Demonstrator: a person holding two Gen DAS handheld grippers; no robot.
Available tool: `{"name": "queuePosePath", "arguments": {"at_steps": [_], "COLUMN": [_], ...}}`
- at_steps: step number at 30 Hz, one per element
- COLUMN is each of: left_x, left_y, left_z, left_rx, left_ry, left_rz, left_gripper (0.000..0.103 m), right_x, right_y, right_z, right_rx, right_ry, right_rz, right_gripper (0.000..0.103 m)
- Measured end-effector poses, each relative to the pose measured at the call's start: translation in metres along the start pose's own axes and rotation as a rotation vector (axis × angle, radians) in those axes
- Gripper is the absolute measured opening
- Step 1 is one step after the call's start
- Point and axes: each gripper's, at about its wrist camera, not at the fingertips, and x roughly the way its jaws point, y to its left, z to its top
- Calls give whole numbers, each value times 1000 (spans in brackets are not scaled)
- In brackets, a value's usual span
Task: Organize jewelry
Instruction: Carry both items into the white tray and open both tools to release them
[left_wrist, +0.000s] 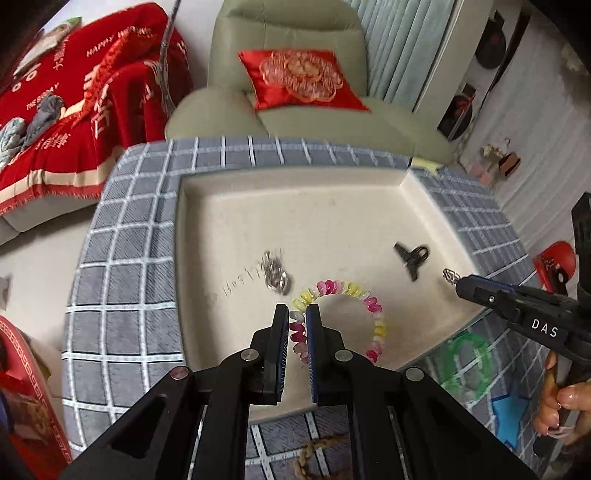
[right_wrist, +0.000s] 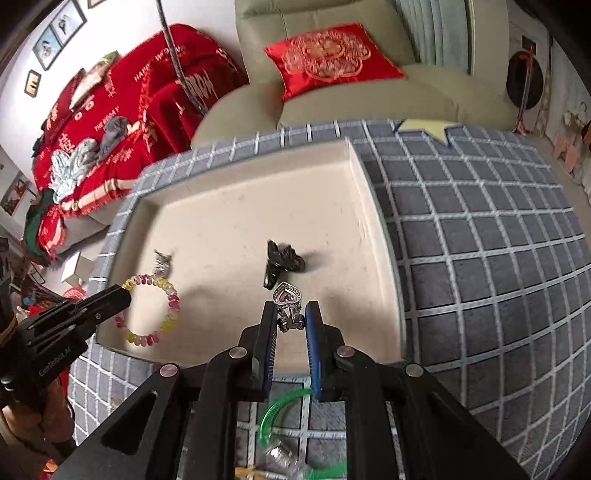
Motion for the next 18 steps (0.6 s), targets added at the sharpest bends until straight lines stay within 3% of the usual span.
{"name": "queuePosePath", "arguments": {"at_steps": [8, 18], "left_x": [29, 42], "left_y": [-5, -16], "left_z": [2, 5], "left_rx": [22, 92], "left_ry": [10, -33], "left_rz": [79, 181], "left_gripper": [26, 26], "right_x": [26, 33], "right_y": [-2, 5], "right_z": [11, 13], "right_rx": [8, -30], "right_ry": [-4, -47], "right_rz": [-41, -83], "right_gripper": [17, 17]}}
